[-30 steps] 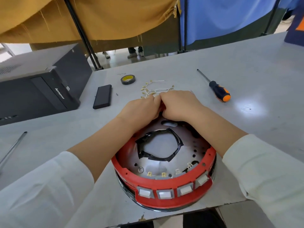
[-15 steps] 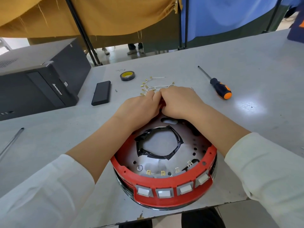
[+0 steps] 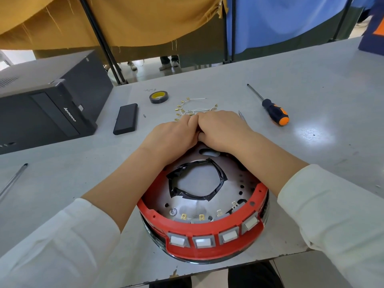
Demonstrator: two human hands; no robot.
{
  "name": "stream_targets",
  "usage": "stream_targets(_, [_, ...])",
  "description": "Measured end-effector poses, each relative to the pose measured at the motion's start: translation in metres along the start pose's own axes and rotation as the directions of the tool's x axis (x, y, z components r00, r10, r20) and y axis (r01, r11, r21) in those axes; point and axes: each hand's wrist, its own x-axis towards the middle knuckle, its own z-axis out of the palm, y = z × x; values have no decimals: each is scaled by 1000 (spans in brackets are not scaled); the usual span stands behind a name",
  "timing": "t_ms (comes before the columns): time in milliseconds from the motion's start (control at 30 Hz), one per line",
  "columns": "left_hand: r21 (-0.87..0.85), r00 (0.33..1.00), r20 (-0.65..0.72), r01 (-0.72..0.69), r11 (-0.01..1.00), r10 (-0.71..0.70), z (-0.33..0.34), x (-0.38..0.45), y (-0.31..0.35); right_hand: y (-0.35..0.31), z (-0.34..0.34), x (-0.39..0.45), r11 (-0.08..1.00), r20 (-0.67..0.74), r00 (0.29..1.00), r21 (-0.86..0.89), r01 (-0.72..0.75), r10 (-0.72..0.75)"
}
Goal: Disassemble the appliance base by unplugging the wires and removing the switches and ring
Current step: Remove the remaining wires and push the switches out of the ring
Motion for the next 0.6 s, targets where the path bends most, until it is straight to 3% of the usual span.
stream_targets(467, [-106, 999, -33, -8, 994, 5, 0, -2, -7, 1, 4, 3, 999, -12, 999, -31, 37, -38])
stream_targets(600, [-278, 995, 66, 91, 956, -75, 0, -9, -18, -3, 7, 1, 983, -34, 990, -126, 130, -136])
